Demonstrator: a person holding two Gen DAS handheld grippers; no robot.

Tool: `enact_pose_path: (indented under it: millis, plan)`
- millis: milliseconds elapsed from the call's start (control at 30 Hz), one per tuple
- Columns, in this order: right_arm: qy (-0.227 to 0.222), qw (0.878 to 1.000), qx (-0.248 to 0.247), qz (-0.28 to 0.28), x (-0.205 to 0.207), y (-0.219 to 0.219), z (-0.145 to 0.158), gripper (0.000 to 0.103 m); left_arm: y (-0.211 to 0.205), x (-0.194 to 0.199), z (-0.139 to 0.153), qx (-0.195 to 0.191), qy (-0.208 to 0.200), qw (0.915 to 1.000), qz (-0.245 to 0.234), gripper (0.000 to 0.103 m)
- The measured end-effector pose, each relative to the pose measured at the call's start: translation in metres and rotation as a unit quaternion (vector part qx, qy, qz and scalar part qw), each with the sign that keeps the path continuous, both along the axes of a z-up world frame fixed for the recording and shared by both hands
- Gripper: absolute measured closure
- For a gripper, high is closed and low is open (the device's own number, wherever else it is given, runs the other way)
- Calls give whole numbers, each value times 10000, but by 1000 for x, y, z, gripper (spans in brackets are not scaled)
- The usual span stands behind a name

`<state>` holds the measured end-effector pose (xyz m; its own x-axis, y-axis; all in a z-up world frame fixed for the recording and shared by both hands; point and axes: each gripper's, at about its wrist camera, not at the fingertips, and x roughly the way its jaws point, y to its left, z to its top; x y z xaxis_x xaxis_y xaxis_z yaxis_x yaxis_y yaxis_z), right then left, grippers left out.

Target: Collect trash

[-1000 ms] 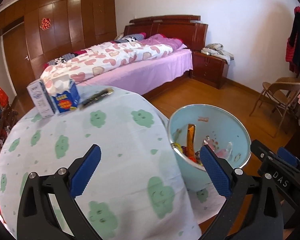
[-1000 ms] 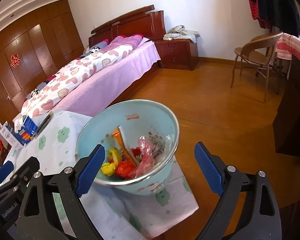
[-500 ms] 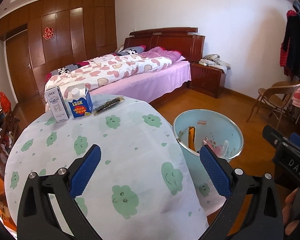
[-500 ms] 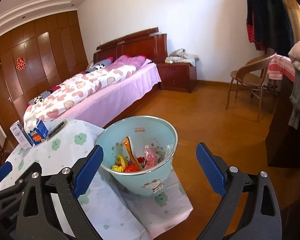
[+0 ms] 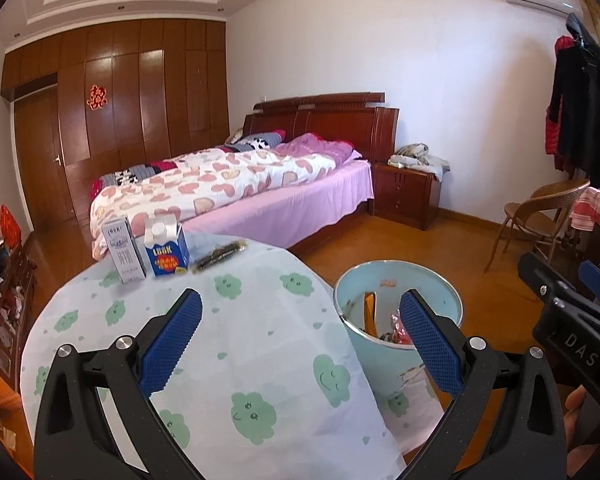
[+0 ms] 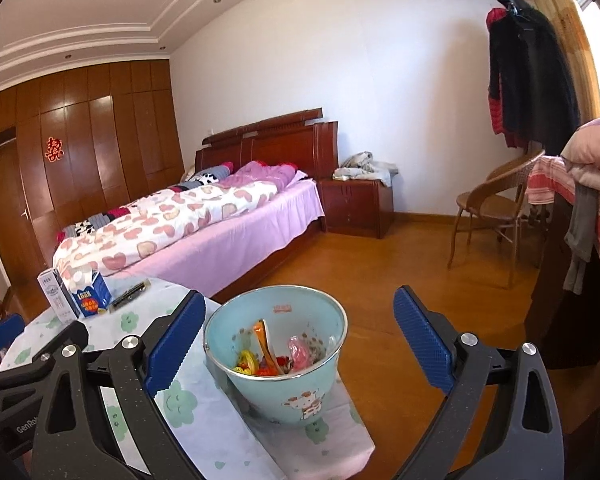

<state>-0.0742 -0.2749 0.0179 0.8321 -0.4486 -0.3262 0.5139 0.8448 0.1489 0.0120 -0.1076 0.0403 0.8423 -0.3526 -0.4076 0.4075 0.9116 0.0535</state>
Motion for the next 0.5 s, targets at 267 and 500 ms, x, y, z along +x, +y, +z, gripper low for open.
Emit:
enact_pose_path:
  millis: [267,500]
  plan:
    - [-47,10000,62,-49,-1,-4,10,10,1,5,-1,-31,-1,10000,43,6]
    - [-105,9999,52,-72,-4,-5,9,10,2,4,2,-47,-71,10000,30,6]
